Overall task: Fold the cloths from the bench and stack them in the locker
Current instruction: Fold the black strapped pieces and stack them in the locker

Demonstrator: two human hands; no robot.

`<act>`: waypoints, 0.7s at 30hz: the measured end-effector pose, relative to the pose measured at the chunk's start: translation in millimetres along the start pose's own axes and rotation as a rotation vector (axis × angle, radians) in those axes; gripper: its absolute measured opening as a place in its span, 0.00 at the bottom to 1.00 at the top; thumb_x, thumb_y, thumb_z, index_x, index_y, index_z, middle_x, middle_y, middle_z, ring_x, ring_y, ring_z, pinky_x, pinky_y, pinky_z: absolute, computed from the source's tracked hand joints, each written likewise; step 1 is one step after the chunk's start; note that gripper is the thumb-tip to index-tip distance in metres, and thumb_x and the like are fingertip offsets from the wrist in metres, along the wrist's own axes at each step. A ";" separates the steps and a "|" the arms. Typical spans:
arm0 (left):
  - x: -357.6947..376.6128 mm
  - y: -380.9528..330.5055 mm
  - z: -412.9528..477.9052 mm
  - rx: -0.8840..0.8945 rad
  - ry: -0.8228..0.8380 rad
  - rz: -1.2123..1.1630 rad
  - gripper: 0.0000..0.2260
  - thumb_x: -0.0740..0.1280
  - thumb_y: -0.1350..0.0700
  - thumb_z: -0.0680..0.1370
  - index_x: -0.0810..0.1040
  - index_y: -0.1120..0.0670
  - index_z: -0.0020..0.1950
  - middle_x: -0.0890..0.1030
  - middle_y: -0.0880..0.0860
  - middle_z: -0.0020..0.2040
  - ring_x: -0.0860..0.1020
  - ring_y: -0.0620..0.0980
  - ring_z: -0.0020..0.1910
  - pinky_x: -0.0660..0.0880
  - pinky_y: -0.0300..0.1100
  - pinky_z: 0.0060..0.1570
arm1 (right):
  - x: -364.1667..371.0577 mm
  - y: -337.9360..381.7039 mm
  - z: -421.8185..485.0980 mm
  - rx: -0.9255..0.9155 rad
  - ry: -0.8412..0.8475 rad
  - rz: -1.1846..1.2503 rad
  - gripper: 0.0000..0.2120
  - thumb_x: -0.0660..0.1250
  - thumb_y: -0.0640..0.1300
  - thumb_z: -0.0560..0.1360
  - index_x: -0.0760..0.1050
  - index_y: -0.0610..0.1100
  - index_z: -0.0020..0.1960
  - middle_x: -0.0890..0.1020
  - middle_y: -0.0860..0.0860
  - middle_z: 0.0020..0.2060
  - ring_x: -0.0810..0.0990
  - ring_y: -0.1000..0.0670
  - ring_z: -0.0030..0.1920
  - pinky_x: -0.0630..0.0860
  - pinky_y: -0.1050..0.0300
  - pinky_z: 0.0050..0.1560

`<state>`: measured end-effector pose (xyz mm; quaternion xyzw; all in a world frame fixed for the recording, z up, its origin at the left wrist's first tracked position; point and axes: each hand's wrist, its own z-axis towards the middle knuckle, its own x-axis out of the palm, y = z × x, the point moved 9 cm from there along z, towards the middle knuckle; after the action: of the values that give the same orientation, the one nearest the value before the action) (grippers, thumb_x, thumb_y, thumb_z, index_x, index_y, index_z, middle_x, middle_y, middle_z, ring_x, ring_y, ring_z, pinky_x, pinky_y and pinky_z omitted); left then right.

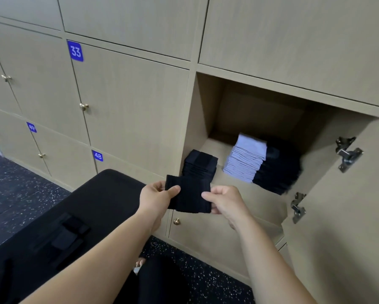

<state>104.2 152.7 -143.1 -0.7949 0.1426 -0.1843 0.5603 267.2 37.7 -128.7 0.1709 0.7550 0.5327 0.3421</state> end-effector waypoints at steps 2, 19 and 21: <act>6.9 0.2 -3.0 0.012 0.009 -0.003 0.02 0.70 0.63 0.76 0.82 0.60 0.48 0.86 0.56 0.43 0.85 0.53 0.43 0.81 0.43 0.46 | -7.5 -5.1 -2.9 -0.010 -0.039 0.028 0.08 0.69 0.38 0.74 0.75 0.40 0.36 0.78 0.46 0.33 0.74 0.48 0.34 0.72 0.59 0.35; 71.2 -27.9 57.3 0.314 0.115 0.485 0.21 0.61 0.62 0.82 0.66 0.53 0.76 0.77 0.51 0.65 0.75 0.44 0.62 0.68 0.33 0.59 | -52.8 -2.1 86.9 0.027 -0.398 0.287 0.07 0.70 0.38 0.74 0.76 0.42 0.39 0.82 0.42 0.46 0.79 0.41 0.47 0.77 0.47 0.56; 76.9 -29.7 71.7 0.338 0.132 0.511 0.22 0.61 0.62 0.82 0.65 0.52 0.76 0.76 0.50 0.66 0.76 0.42 0.55 0.70 0.28 0.53 | -53.1 0.9 105.5 0.030 -0.402 0.331 0.08 0.70 0.37 0.75 0.74 0.46 0.39 0.82 0.42 0.51 0.78 0.45 0.48 0.77 0.51 0.55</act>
<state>205.8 189.3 -126.7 -0.6150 0.3414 -0.1098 0.7023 378.3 77.5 -131.0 0.3997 0.6411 0.5256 0.3910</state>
